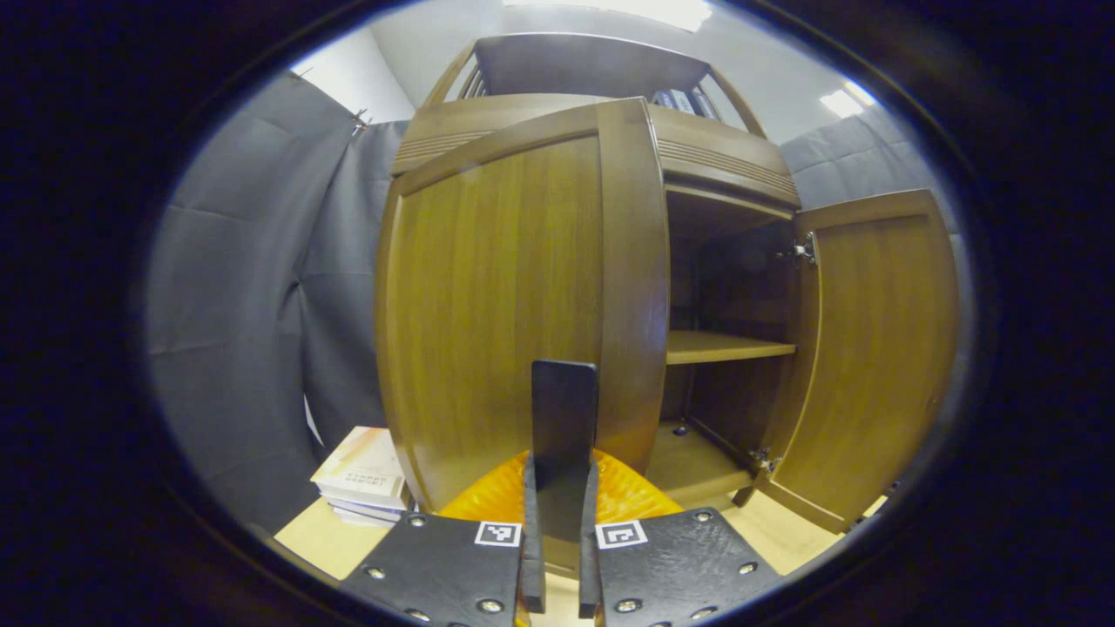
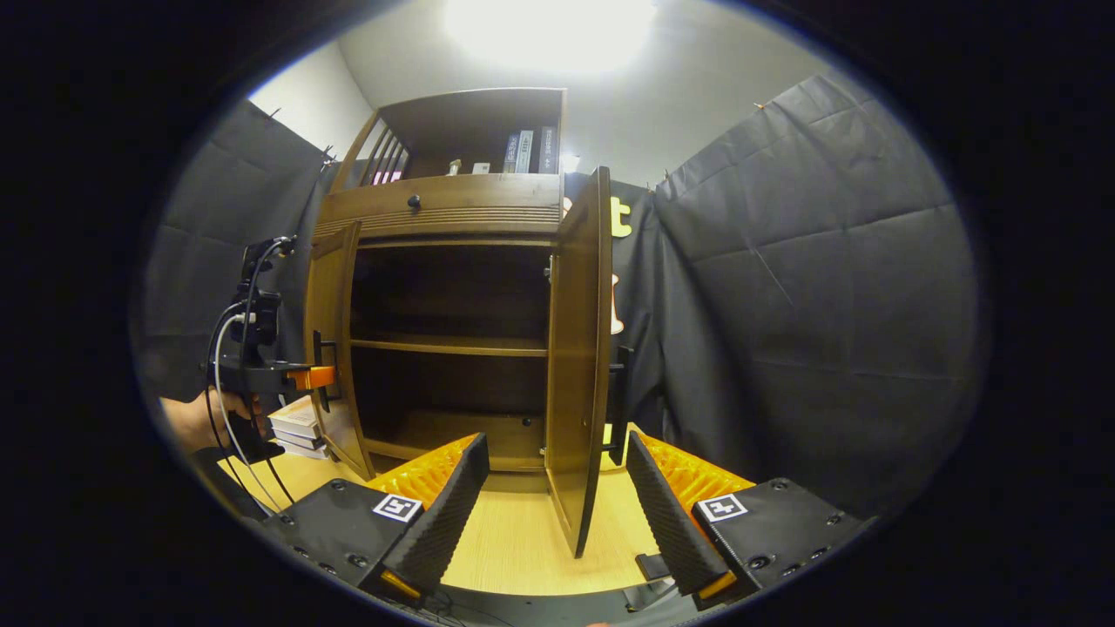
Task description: Open the right door of the double-door shoe cabinet with the right hand, and open the left door with the left hand.
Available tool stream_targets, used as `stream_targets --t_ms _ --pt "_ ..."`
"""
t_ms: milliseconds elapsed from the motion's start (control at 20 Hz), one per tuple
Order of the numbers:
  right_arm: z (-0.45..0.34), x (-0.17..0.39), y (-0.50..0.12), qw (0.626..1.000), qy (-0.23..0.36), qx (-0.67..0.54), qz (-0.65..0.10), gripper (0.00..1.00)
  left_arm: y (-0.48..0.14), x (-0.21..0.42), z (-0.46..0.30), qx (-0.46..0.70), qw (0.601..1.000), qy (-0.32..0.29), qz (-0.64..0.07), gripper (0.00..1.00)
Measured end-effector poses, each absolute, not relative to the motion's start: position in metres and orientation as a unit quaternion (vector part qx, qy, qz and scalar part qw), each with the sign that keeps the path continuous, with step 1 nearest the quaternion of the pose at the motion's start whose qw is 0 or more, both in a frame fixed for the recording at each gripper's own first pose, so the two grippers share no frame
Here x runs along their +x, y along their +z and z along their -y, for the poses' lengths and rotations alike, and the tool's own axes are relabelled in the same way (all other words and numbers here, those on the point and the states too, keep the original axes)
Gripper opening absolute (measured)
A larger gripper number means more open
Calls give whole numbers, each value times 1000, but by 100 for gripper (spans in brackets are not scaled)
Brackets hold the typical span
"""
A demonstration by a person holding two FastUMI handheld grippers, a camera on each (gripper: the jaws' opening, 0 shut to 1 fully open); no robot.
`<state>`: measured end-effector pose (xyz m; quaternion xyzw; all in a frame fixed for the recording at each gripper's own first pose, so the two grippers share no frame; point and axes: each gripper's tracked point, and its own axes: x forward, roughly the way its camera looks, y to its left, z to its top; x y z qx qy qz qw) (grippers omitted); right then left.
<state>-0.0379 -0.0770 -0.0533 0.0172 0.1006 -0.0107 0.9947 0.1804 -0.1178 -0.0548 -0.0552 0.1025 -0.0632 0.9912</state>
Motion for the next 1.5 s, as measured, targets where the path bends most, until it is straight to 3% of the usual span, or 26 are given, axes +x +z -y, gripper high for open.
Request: stream_targets --t_ms 950,1500 --pt "9 -34 -54 991 72 36 -103 97 -57 109 12 -54 993 2 -102 16" --pt "-12 -13 -62 989 96 41 -106 97 -66 88 -73 -49 990 81 -100 12"
